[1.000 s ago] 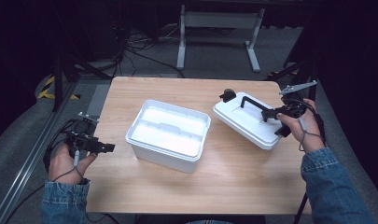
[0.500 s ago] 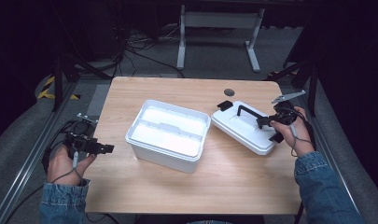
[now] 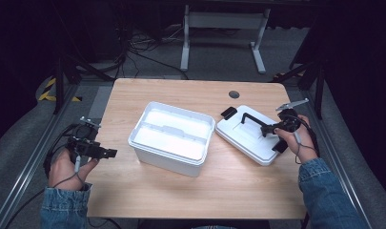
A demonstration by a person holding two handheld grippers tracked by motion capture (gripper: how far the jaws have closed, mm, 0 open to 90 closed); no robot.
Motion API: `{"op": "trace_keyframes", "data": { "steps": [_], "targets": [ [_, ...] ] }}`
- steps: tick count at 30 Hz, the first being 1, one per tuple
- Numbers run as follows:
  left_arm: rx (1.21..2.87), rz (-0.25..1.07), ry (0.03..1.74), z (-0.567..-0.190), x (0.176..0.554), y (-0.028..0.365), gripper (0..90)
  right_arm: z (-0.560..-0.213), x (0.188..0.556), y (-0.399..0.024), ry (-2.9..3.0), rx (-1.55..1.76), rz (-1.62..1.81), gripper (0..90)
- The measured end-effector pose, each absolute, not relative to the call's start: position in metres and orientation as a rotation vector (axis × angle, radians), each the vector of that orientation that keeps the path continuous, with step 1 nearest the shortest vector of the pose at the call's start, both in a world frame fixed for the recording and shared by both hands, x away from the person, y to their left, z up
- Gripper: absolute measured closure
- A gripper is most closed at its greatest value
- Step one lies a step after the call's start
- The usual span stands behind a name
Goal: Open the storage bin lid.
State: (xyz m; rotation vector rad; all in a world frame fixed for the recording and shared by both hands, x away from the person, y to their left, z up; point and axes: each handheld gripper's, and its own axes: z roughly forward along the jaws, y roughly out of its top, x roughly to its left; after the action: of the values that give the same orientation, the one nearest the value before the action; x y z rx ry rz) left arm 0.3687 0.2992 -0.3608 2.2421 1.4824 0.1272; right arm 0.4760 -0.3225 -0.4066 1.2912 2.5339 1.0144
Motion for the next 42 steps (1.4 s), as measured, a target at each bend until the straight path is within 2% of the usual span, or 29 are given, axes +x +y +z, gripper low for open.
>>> {"op": "trace_keyframes", "data": {
  "steps": [17,27,34,42],
  "targets": [
    [2.23,0.132,1.483,-0.36,0.368,0.3,25.0,-0.43,0.479,-0.333,2.559,1.388,0.977,82.6],
    [2.221,0.135,1.488,-0.36,0.367,0.3,25.0,-0.421,0.478,-0.335,2.473,1.343,0.993,57.7],
    [2.226,0.134,1.49,-0.36,0.365,0.301,25.0,-0.408,0.475,-0.339,2.44,1.317,1.015,52.9],
    [2.228,0.137,1.493,-0.359,0.361,0.301,24.9,-0.388,0.463,-0.33,2.436,1.243,1.037,51.4]
  ]
}}
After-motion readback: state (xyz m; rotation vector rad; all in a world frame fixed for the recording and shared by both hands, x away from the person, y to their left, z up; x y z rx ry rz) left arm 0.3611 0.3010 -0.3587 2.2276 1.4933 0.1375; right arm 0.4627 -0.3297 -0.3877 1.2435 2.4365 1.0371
